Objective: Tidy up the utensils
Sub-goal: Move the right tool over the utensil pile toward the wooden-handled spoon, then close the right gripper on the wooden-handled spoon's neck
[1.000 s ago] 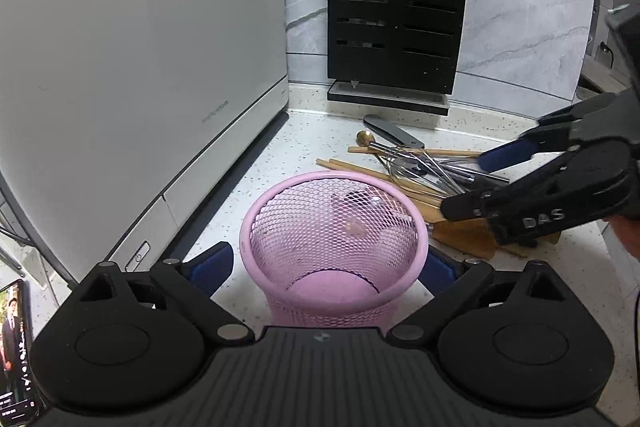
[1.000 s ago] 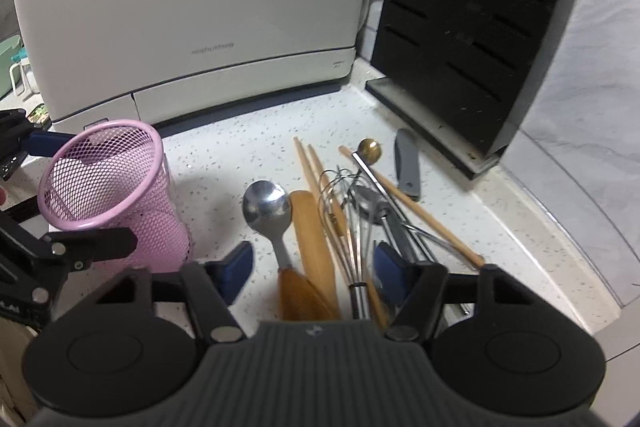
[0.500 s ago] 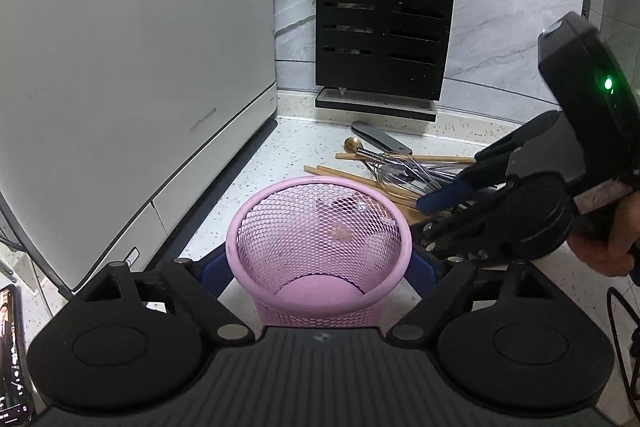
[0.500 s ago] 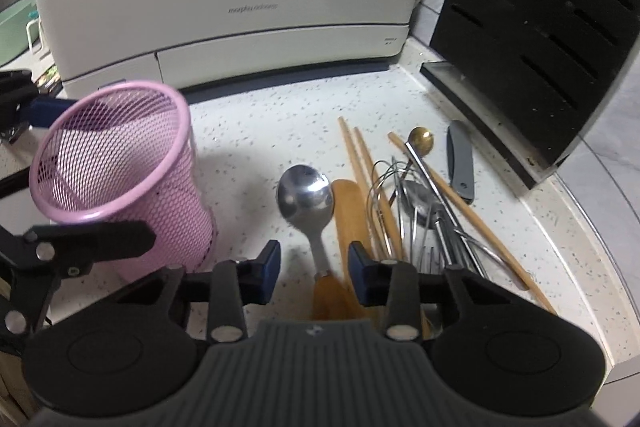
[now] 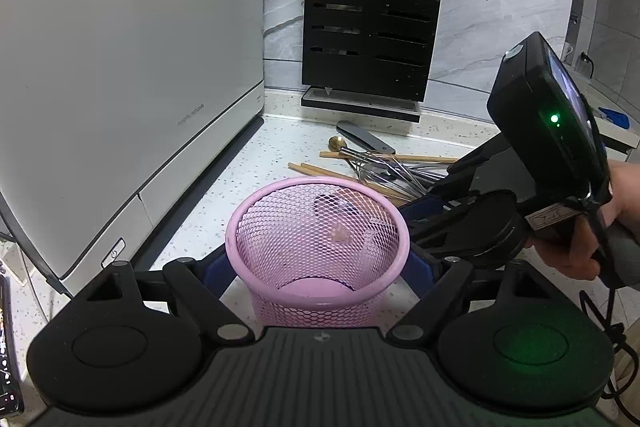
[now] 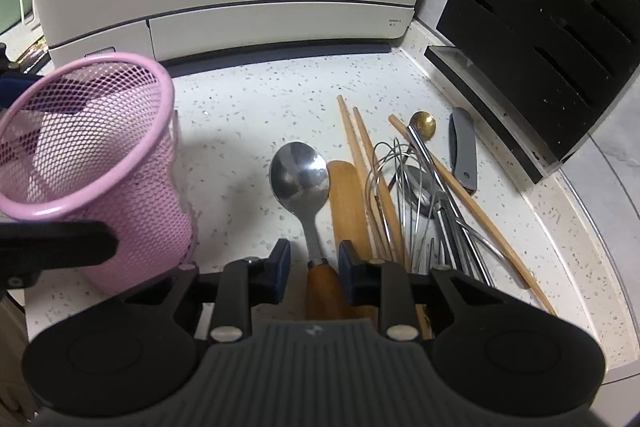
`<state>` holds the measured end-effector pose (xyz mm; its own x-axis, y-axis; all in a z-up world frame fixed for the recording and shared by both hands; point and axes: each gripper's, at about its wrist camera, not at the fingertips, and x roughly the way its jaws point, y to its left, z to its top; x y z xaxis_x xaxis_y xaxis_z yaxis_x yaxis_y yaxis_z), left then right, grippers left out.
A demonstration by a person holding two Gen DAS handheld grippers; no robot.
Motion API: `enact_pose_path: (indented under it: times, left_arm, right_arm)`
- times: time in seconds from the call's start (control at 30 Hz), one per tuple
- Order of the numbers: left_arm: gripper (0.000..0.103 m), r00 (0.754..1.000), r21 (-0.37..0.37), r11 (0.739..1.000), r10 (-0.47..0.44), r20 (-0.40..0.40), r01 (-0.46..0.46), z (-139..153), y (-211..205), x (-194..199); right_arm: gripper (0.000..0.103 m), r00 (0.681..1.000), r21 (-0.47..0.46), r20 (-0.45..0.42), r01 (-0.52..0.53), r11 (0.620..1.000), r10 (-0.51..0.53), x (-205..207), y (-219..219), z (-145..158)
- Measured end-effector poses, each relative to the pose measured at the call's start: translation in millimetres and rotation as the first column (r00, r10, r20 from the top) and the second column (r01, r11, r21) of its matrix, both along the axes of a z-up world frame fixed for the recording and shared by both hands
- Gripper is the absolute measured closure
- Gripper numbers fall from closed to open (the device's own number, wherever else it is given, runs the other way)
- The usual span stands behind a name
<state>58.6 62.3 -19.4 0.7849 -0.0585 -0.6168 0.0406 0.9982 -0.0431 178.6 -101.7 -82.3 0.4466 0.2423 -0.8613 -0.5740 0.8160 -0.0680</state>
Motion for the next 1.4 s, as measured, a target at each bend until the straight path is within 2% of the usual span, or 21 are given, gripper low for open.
enact_pose_path:
  times: [0.17, 0.27, 0.3, 0.67, 0.8, 1.07, 1.2, 1.4]
  left_arm:
    - [0.007, 1.000, -0.016, 1.000, -0.008, 0.005, 0.008, 1, 0, -1]
    - [0.007, 1.000, -0.014, 1.000, -0.007, 0.006, 0.007, 1, -1, -2]
    - [0.008, 1.000, -0.014, 1.000, -0.006, 0.006, 0.006, 1, 0, -2]
    - [0.008, 1.000, -0.019, 1.000, -0.018, 0.008, 0.018, 1, -2, -4]
    - [0.009, 1.000, -0.020, 1.000, -0.016, 0.009, 0.016, 1, -1, -3]
    - [0.009, 1.000, -0.017, 1.000, -0.027, 0.008, 0.027, 1, -4, -4]
    - [0.010, 1.000, -0.020, 0.999, -0.026, 0.012, 0.026, 1, -3, -4]
    - [0.010, 0.999, -0.025, 0.999, -0.031, 0.014, 0.031, 0, -2, -5]
  right_arm:
    - [0.079, 1.000, 0.011, 0.004, -0.001, 1.000, 0.001, 0, -1, -1]
    - [0.086, 1.000, 0.030, 0.000, 0.006, 1.000, -0.006, 2, -1, -2]
    - [0.092, 1.000, 0.026, 0.004, 0.002, 1.000, -0.002, 1, 0, -2]
    - [0.097, 1.000, 0.040, 0.001, -0.007, 0.999, 0.007, -7, -4, 1]
    - [0.103, 1.000, 0.077, 0.002, 0.000, 0.997, 0.000, -8, -9, 7]
    - [0.103, 0.998, 0.139, -0.052, 0.040, 0.990, -0.033, -4, -18, 12]
    - [0.082, 0.998, 0.140, -0.057, 0.046, 0.989, -0.038, 0, -17, 10]
    - [0.083, 0.999, 0.099, -0.052, -0.001, 0.995, 0.007, -2, -8, 3]
